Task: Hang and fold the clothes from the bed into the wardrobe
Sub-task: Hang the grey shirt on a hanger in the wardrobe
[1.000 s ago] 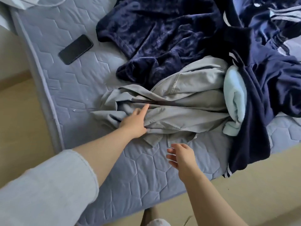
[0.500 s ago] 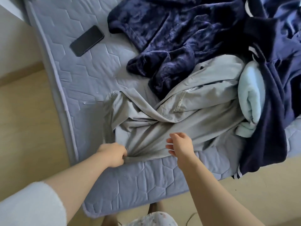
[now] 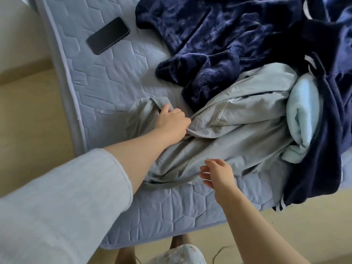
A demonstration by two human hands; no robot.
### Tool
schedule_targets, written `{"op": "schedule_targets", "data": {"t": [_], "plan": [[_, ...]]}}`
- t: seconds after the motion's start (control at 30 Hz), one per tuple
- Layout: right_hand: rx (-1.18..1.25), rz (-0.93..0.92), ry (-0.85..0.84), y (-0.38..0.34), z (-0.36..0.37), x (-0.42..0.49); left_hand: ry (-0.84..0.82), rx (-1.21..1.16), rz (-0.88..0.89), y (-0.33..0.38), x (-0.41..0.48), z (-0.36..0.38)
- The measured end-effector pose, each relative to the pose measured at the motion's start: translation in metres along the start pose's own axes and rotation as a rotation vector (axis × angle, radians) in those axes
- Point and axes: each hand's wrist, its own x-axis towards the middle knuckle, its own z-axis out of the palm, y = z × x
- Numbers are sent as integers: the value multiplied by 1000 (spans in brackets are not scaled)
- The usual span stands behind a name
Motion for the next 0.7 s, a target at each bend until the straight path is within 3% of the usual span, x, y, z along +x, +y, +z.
{"op": "schedule_targets", "data": {"t": [0.17,0.3,0.53,0.7], "plan": [[75,-12,-3,-2,12,-12,14,-438,-87,-6,-56,12],[257,27,-26,-9,32,-31,95,-640,-102,-20,-118,14],[235,-42,-8,-11,67,-76,105,-749,-85,-64,-203,6],[131,-124,41,3,100,-127,54,-681,-52,-95,-267,-4]]}}
